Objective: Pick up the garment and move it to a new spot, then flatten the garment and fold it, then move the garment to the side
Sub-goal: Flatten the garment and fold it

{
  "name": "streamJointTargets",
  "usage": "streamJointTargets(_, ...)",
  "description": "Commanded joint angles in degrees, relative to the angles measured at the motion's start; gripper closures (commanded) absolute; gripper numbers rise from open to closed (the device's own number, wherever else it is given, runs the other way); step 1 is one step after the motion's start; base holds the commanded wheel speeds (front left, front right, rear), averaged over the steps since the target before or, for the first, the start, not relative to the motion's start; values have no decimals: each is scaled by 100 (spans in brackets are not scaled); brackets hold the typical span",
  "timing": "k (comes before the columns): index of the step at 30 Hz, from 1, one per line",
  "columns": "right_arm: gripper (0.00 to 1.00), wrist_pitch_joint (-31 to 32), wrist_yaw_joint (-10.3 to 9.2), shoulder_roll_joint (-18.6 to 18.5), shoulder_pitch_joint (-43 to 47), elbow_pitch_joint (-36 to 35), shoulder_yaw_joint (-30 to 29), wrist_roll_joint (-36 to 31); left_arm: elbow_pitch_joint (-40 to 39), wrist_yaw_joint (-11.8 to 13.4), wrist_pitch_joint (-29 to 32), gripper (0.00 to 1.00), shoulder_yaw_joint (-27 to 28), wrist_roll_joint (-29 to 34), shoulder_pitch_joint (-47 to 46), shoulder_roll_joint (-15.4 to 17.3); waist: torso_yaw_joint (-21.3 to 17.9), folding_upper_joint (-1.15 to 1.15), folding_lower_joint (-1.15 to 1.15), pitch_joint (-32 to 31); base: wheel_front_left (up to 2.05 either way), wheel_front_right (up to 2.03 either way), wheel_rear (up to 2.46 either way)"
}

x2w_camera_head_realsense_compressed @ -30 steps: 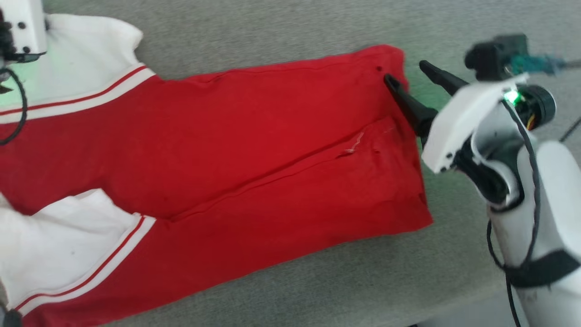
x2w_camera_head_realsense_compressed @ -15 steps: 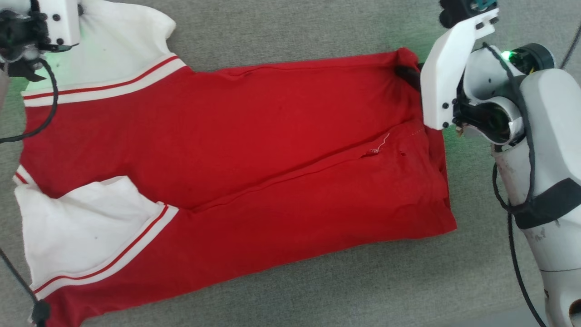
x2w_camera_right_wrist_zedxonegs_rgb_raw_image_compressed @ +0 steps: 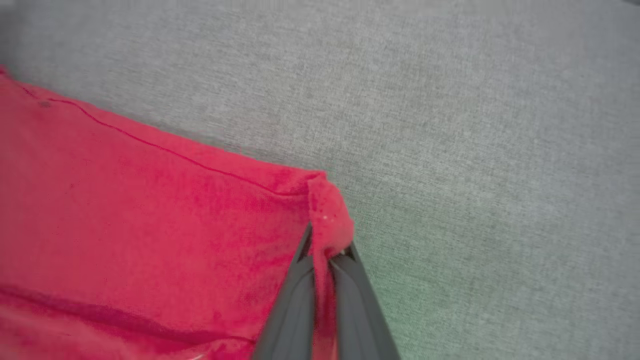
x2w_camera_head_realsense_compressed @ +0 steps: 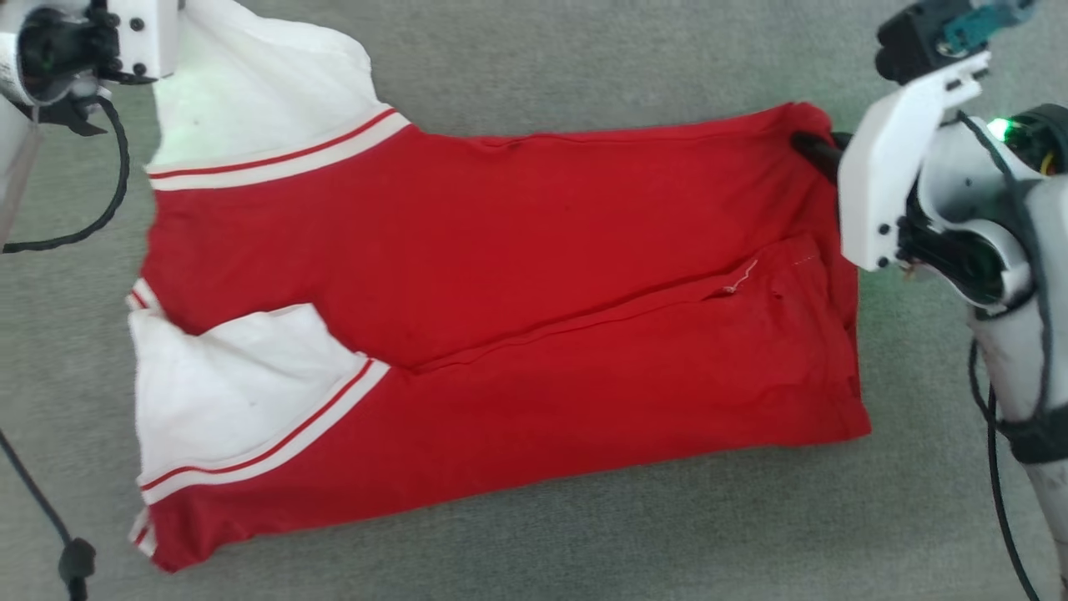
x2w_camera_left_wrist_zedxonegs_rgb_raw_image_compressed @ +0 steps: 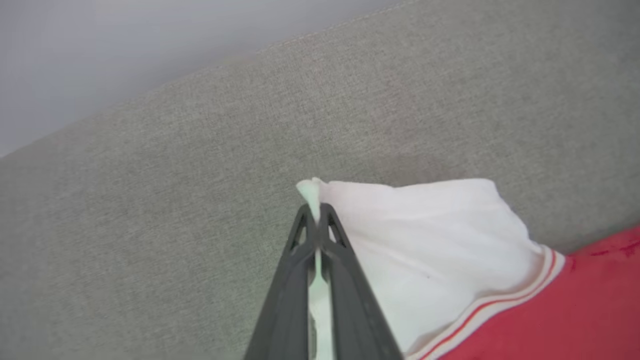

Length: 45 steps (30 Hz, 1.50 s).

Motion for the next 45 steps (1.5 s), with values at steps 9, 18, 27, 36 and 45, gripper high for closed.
streamJointTargets(9, 100, 175, -2, -294, 963, -1180, -556, -115, -1512, 439, 420, 100, -148, 54, 596, 565, 341, 0, 0, -442, 0, 0, 0)
streamJointTargets(18, 100, 539, -2, -447, 1935, -2352, -1015, -138, -4068, 1629, 903, 100, -146, -49, 1622, 1663, 496, 0, 0, -641, 0, 0, 0)
streamJointTargets(27, 100, 824, -2, -568, 2769, -2942, -1203, 81, -6030, 2816, 1184, 100, -264, -139, 2698, 2592, 593, 0, 0, -738, 0, 0, 0)
streamJointTargets(36, 100, 746, -1, -397, 3378, -2693, -1203, 173, -6567, 3458, 895, 100, -458, -682, 3871, 2555, 607, 0, 0, -778, 0, 0, 0)
streamJointTargets(45, 0, 406, -1, -288, 3376, -2362, -931, 196, -5786, 3163, -18, 0, -175, -1073, 4390, 2146, 605, 0, 0, -958, 0, 0, 0)
